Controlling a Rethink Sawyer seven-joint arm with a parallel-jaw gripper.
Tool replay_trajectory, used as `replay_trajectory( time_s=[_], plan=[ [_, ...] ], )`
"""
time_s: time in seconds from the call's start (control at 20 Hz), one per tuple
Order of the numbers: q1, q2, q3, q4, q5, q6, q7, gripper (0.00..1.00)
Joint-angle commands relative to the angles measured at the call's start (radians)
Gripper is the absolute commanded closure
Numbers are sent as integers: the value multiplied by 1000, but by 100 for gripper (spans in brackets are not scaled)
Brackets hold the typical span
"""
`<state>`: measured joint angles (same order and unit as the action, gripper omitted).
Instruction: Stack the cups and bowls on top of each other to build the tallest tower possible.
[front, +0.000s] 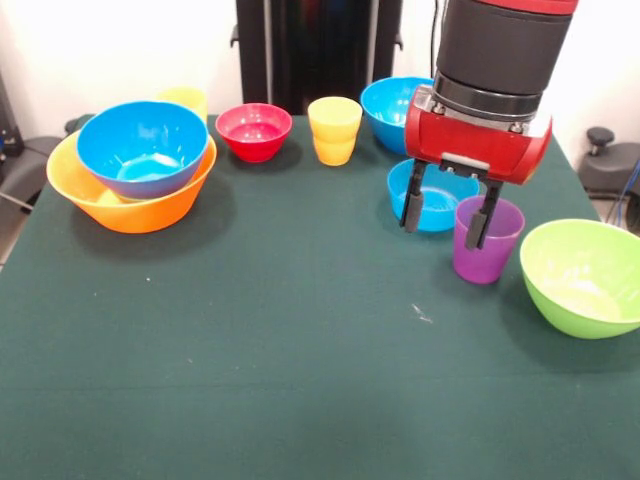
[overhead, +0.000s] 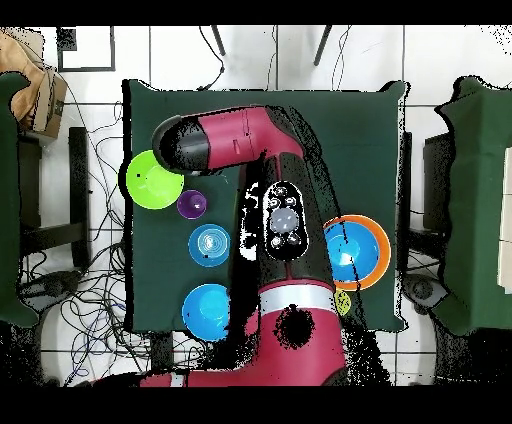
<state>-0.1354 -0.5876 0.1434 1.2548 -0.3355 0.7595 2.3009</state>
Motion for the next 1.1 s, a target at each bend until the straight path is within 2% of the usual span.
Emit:
replay_trajectory(
  time_s=[0.05,1.1],
  plan=[
    [26,79,19,-53,-3,99,1,0],
    [57,110,-8,-104,-11,117,-12,0]
  ],
)
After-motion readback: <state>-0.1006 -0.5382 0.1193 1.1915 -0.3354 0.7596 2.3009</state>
